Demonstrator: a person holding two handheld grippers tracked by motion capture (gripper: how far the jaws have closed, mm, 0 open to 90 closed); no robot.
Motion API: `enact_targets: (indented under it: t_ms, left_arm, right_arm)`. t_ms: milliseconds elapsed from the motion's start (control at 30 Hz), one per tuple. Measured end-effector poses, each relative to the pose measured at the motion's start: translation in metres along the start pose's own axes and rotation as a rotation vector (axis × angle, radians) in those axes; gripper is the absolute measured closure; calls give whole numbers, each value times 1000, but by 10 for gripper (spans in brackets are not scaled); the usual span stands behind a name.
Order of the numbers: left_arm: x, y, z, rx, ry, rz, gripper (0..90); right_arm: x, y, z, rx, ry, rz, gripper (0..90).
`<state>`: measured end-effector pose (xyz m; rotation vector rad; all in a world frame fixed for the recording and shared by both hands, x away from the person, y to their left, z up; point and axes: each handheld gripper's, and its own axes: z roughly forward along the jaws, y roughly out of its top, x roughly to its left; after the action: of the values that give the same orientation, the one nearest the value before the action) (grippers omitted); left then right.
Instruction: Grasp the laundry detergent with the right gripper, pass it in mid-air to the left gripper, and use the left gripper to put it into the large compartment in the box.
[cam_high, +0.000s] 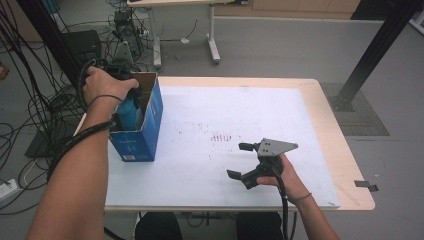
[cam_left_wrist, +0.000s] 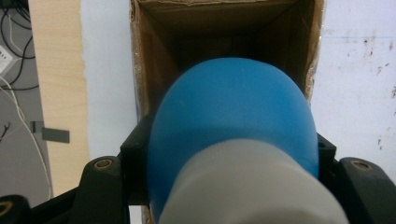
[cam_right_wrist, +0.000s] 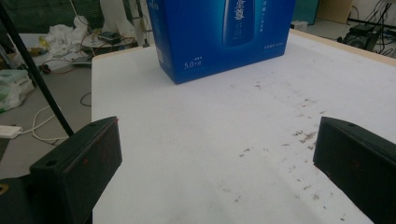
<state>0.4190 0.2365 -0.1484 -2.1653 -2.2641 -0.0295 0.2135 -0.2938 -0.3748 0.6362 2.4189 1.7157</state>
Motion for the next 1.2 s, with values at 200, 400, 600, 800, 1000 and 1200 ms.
enact_targets:
  t_ms: [200,400,600,800,1000,1200]
  left_arm:
    - [2,-1,12,10,-5,-3,385]
    - [-1,1,26,33,6,4,385]
    - [0,1,35,45,11,4,385]
    - [-2,2,43,55,11,10,384]
    - [1,0,50,59,2,5,384]
    - [2,0,51,63,-2,3,384]
  right_arm:
    - [0,1,-1,4,-1,1,10]
    - [0,2,1,8,3,-2,10]
    - [0,1,0,12,1,-3,10]
    - [0,0,0,15,-1,0,9]
    - [0,-1,0,16,-3,4,9]
    - [0,0,2,16,3,2,9]
